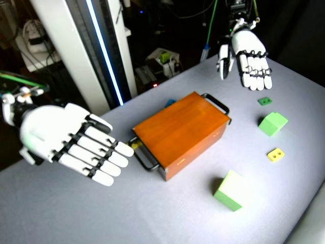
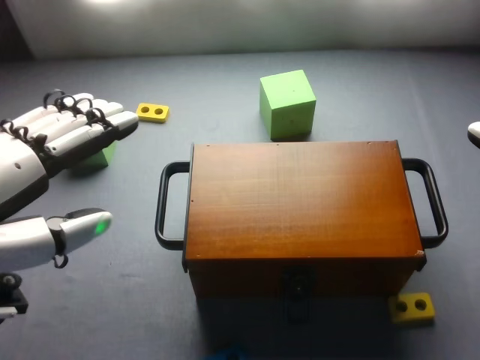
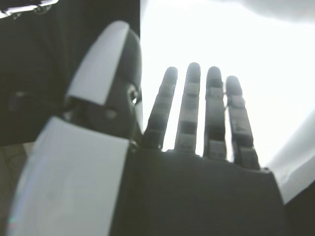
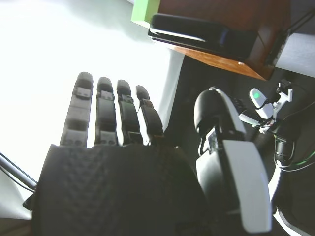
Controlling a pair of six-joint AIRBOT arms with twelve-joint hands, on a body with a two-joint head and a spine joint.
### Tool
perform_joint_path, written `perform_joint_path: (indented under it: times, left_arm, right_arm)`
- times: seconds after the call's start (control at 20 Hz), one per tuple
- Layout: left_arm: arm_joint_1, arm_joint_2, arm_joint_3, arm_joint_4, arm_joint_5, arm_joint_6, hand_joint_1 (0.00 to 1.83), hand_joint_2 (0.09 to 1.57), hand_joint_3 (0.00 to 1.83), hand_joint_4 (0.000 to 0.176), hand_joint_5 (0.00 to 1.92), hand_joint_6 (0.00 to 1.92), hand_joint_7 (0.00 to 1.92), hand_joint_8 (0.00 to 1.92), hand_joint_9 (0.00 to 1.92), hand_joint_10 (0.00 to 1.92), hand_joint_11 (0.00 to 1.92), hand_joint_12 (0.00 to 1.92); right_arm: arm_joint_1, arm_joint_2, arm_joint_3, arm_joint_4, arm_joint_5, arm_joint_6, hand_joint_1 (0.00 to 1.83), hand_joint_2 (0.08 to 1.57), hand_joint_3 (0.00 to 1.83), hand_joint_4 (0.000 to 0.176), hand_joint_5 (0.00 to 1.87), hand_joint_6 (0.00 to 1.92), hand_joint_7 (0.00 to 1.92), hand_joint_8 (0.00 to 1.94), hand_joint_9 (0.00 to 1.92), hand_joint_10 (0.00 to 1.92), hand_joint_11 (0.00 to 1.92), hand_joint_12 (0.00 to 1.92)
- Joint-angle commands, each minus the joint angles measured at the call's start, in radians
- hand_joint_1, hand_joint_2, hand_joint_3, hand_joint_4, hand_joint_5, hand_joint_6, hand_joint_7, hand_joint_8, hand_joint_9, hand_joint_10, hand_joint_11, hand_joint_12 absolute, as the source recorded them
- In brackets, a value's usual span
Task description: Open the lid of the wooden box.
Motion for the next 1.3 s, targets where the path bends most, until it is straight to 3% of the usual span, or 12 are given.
perform_joint_path:
  times: [0.0, 0.35, 0.6, 1.05, 1.25]
  left_arm:
    - [-0.006, -0.003, 0.006, -0.024, -0.115, -0.009, 0.22, 1.37, 0.02, 0.0, 0.03, 0.0, 0.0, 0.0, 0.0, 0.0, 0.0, 0.0]
    - [-0.005, 0.005, 0.007, -0.007, -0.062, -0.011, 0.13, 1.38, 0.01, 0.0, 0.03, 0.0, 0.0, 0.0, 0.0, 0.0, 0.0, 0.0]
    - [-0.002, 0.011, 0.007, 0.02, -0.004, -0.024, 0.17, 1.4, 0.01, 0.0, 0.02, 0.0, 0.0, 0.0, 0.0, 0.0, 0.0, 0.0]
    - [-0.002, -0.016, 0.018, 0.09, 0.104, -0.08, 0.25, 1.4, 0.0, 0.0, 0.05, 0.01, 0.01, 0.0, 0.0, 0.0, 0.0, 0.0]
    - [-0.002, -0.029, 0.023, 0.115, 0.126, -0.104, 0.18, 1.41, 0.0, 0.0, 0.05, 0.01, 0.0, 0.0, 0.0, 0.0, 0.0, 0.0]
  right_arm:
    - [-0.002, 0.003, 0.003, 0.0, 0.112, 0.0, 0.16, 1.41, 0.03, 0.0, 0.01, 0.0, 0.01, 0.0, 0.0, 0.0, 0.0, 0.0]
    - [-0.005, 0.001, 0.01, 0.006, 0.078, 0.0, 0.23, 1.4, 0.01, 0.0, 0.02, 0.01, 0.04, 0.01, 0.0, 0.0, 0.0, 0.0]
    - [-0.005, 0.0, 0.019, 0.005, 0.019, 0.0, 0.18, 1.41, 0.0, 0.0, 0.03, 0.0, 0.03, 0.0, 0.0, 0.0, 0.01, 0.0]
    - [-0.004, -0.031, 0.049, 0.009, -0.098, -0.001, 0.28, 1.4, 0.0, 0.0, 0.03, 0.0, 0.02, 0.0, 0.0, 0.0, 0.0, 0.0]
    - [0.005, -0.045, 0.059, 0.01, -0.133, -0.001, 0.26, 1.39, 0.0, 0.0, 0.03, 0.0, 0.02, 0.01, 0.0, 0.0, 0.0, 0.0]
